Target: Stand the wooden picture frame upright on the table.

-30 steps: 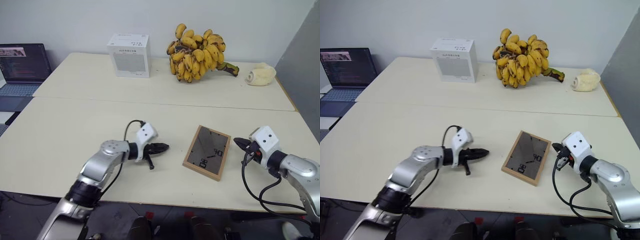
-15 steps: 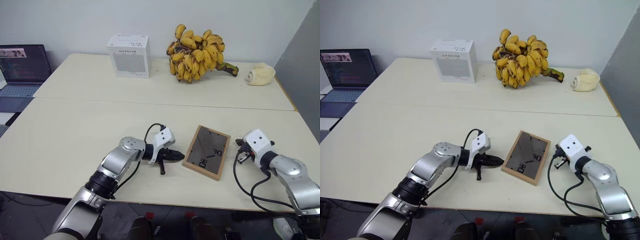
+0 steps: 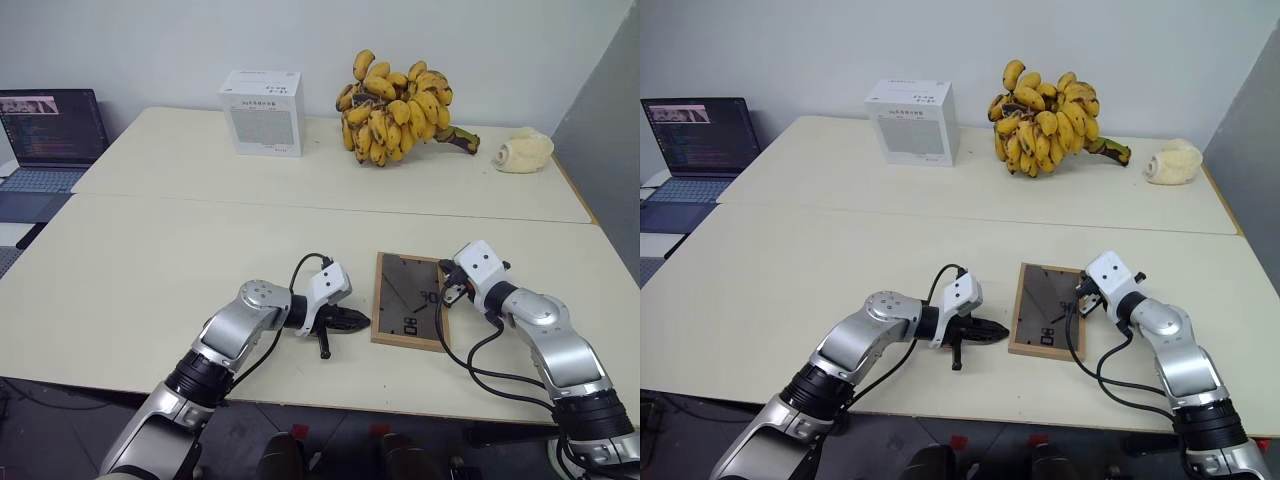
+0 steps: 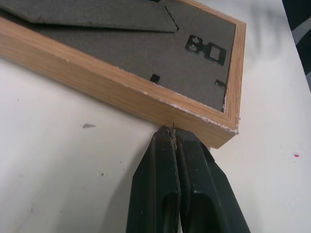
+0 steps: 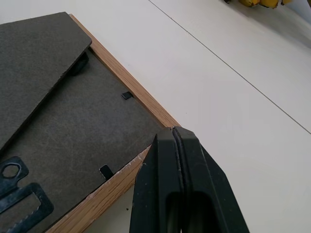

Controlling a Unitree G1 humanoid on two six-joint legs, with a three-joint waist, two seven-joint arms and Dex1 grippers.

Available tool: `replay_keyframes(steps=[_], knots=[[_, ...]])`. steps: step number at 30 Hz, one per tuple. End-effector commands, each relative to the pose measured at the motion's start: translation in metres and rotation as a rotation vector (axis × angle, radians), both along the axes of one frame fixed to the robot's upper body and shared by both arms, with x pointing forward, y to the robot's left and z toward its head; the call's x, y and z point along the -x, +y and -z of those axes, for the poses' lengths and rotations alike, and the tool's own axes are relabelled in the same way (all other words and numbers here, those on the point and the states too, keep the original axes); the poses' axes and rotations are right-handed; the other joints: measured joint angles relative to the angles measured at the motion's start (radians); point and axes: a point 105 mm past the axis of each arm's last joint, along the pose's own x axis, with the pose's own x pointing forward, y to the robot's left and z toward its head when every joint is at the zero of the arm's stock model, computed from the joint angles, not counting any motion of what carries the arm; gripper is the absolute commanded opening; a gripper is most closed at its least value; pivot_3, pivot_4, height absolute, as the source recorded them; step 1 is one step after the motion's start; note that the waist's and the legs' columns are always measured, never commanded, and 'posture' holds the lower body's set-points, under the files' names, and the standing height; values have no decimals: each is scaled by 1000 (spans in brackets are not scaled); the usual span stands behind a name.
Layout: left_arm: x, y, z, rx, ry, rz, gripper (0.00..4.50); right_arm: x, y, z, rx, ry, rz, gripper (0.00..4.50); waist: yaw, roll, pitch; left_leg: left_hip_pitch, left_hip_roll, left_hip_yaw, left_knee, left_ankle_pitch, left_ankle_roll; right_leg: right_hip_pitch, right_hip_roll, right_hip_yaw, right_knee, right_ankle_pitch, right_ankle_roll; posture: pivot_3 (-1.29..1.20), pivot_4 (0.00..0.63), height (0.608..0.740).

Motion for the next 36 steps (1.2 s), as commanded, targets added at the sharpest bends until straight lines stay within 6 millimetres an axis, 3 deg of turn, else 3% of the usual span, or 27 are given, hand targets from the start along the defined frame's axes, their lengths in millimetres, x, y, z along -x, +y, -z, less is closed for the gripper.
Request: replay_keyframes(steps=[1,8,11,16,20,25,31,36], knots=[[-4,13,-15,22,-41,-65,76,0,-5,-8,43,-33,-12,2,0,0,0,0,0,0,1,0,0,0,0,0,1,0,0,0,150,740],[10,63,-32,44,188,-226,76,19,-23,-27,153,-40,-67,2,-7,0,0,0,0,0,3,0,0,0,0,0,3,0,0,0,150,740],[15,71,-49,125,317,-250,76,34,-34,-18,238,11,-102,2,-4,0,0,0,0,-1,4,0,0,1,0,-1,3,-1,1,0,150,740],[2,59,-64,311,476,-314,954,49,-44,10,307,83,-143,0,0,0,1,-1,-1,-3,9,0,0,2,0,-2,2,-3,5,0,150,740],[-8,51,-64,404,617,-351,1795,51,-45,23,367,69,-168,0,-11,0,1,-1,-1,-2,12,0,1,3,0,-1,3,-1,8,0,150,740],[-14,50,-53,393,689,-408,2915,52,-41,32,422,40,-208,0,-23,0,0,0,-1,-2,11,0,1,3,0,0,3,0,7,0,150,740],[-5,48,-37,293,768,-414,4153,51,-39,33,425,22,-214,0,-23,0,0,0,-1,-2,11,0,0,4,0,0,3,2,4,0,150,740],[0,32,-15,169,869,-410,4284,44,-25,43,427,7,-238,0,-25,0,-1,1,-1,-2,11,0,0,5,0,0,3,2,4,0,150,740]])
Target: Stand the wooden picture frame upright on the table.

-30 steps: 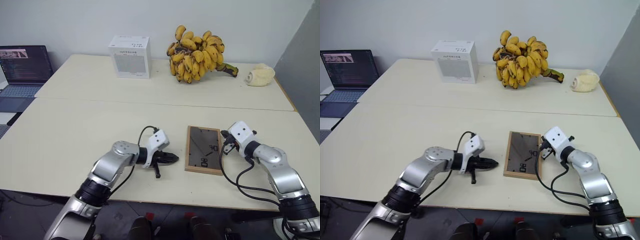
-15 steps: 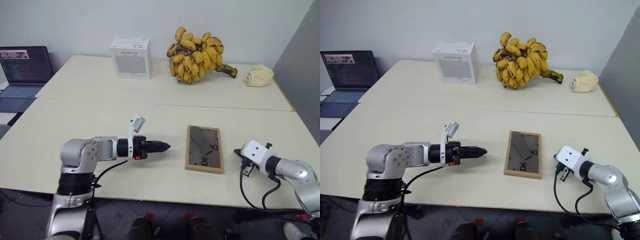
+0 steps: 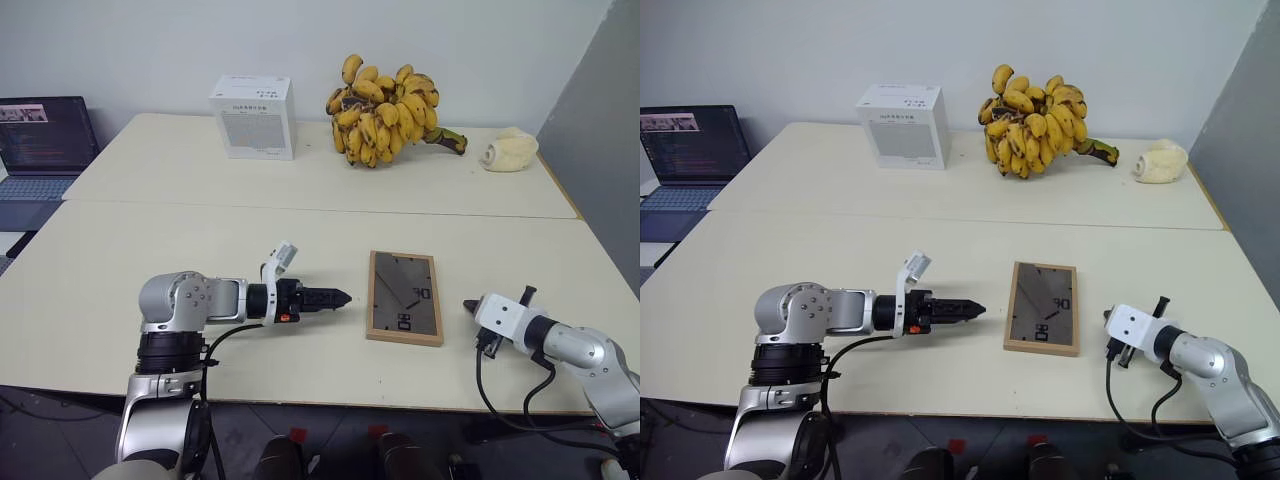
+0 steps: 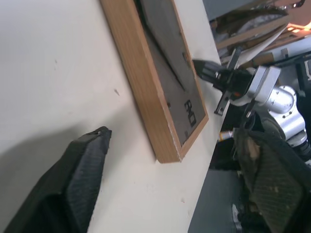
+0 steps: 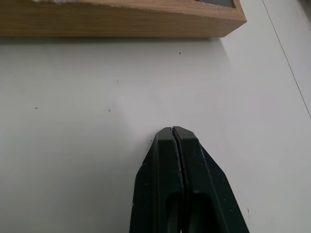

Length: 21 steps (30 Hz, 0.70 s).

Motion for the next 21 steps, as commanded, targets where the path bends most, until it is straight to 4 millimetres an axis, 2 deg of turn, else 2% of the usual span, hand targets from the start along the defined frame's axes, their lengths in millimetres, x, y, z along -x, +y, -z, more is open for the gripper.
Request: replay_keyframes(steps=[1,9,16,21], knots=[[6,-13,13,-52,77,58,4284,-4,15,10,4,0,-39,0,-3,0,0,1,0,0,0,0,0,1,0,0,0,0,0,0,150,740],[1,-30,22,-64,99,91,4284,-20,42,20,-29,-19,-63,0,-6,-2,-2,13,0,0,-2,0,0,14,0,0,-3,-3,4,0,150,740],[-3,-36,20,-40,99,87,4284,-25,76,12,-108,-50,-96,0,-6,-2,-2,15,0,0,-3,0,0,16,0,0,-4,-3,4,0,150,740],[-5,-39,13,-13,98,92,4284,-28,88,9,-137,-57,-96,0,-6,-2,-2,15,0,0,-3,0,0,16,0,0,-4,-3,4,0,150,740]])
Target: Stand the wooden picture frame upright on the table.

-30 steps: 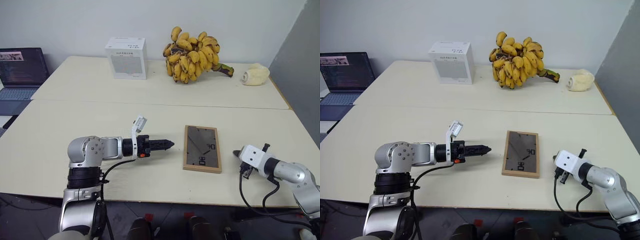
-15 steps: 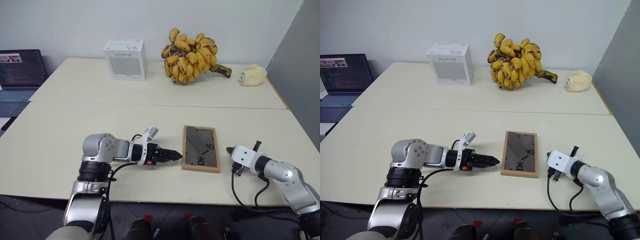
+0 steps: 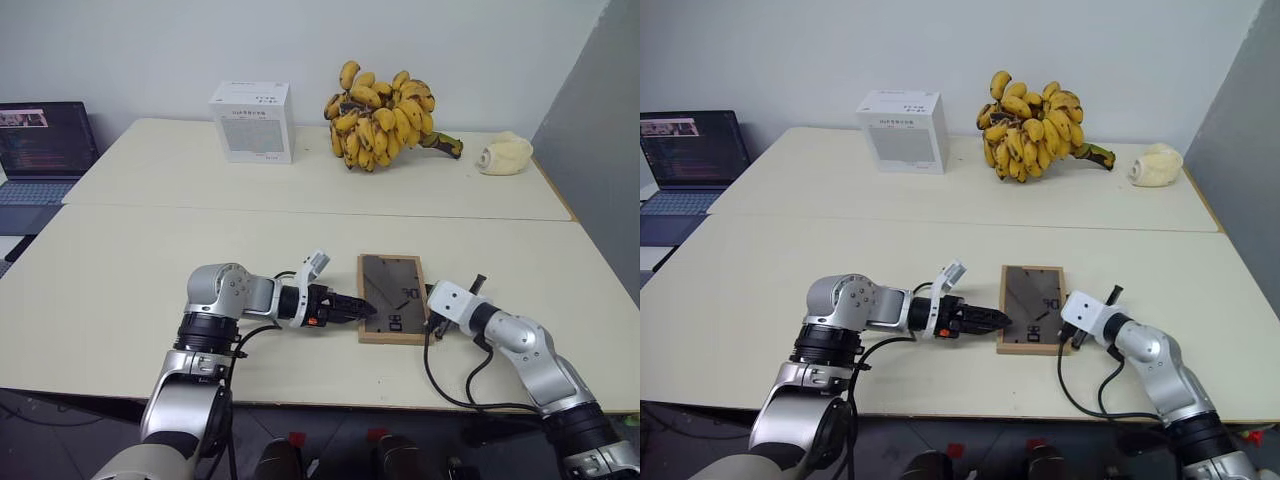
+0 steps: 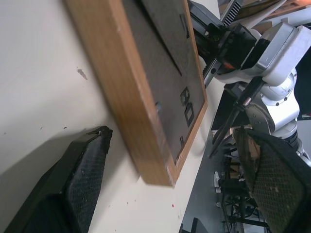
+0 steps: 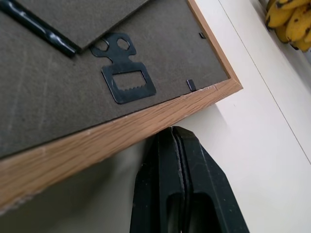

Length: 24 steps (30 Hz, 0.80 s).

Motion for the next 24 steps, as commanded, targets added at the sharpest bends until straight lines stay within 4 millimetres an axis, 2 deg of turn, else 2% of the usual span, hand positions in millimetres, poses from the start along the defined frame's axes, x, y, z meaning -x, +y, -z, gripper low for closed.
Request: replay_keyframes(steps=[1,12,14,24], knots=[[0,-6,-2,8,18,11,4284,2,21,1,-9,8,-54,0,0,0,0,0,0,0,0,0,0,0,0,0,0,0,0,0,150,740],[0,-10,-11,46,13,16,4284,-11,34,-9,-54,-15,-29,0,0,0,0,-1,0,0,-2,0,0,-1,0,0,-2,0,0,0,150,740],[0,-10,-13,53,9,12,4108,-12,31,-7,-49,-14,-26,0,1,0,0,-2,0,0,-2,0,0,-1,0,0,-3,0,0,0,150,740],[-4,-9,-22,96,2,-6,2053,-13,24,-5,-36,-16,-14,0,1,0,0,-4,0,0,-2,0,0,-2,-1,-1,-5,0,0,0,150,740]])
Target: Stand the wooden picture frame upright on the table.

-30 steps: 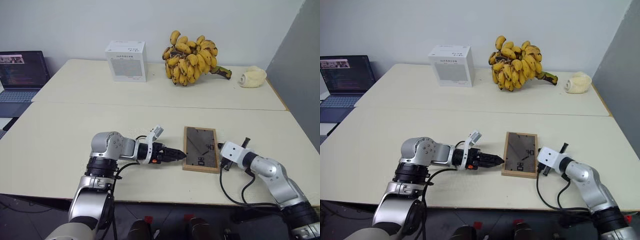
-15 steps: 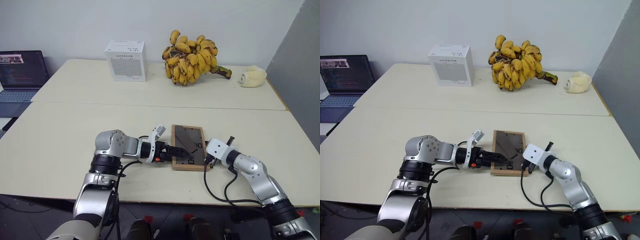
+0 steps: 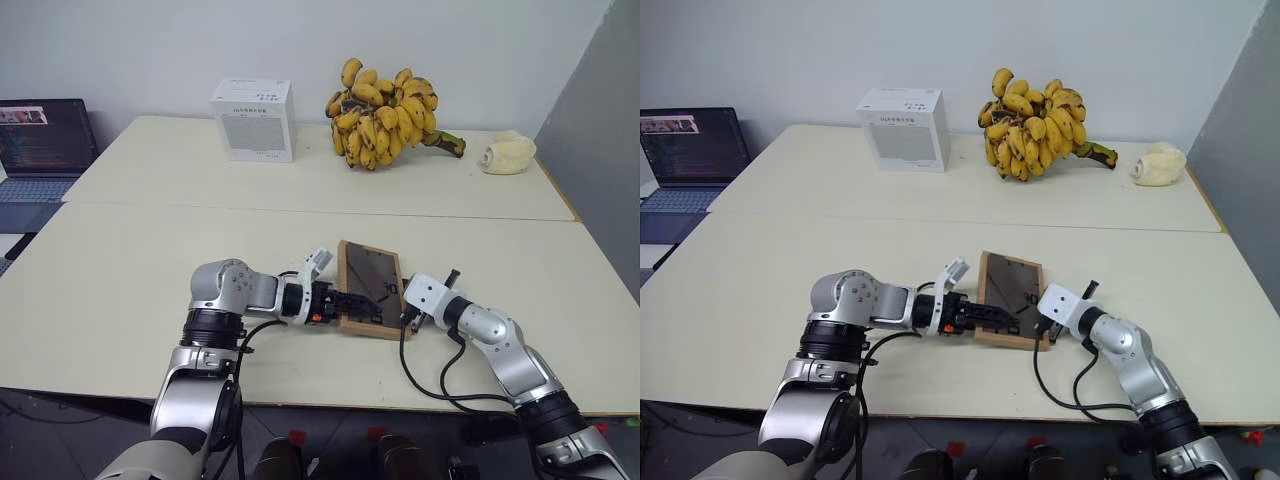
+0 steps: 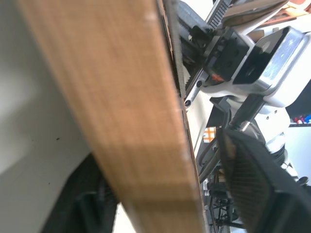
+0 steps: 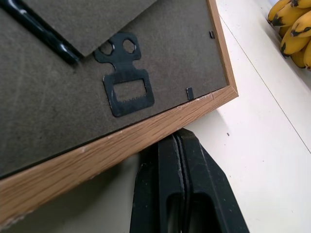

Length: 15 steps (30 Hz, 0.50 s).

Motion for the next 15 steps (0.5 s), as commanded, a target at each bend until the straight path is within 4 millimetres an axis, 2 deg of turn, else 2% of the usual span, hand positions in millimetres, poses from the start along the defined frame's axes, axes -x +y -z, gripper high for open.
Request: replay_keyframes(steps=[1,4,11,15], knots=[[-1,-6,-17,58,-35,20,1851,-3,-4,-1,17,-5,10,0,0,0,0,0,0,0,0,0,0,0,0,0,0,0,0,0,150,740],[-2,-7,-20,74,-38,18,1274,-4,-5,-1,22,-10,10,0,0,0,0,-1,0,0,0,0,0,0,0,0,-1,0,0,0,150,740],[-3,-6,-24,82,-63,19,1277,-5,-14,-2,39,-22,30,0,0,0,0,-2,0,0,0,0,0,-1,0,0,-2,0,1,0,150,740],[-11,4,-29,96,-111,-33,1277,0,-30,-5,47,-24,58,0,2,0,0,-3,0,0,0,0,0,-1,0,0,-4,1,1,0,150,740]])
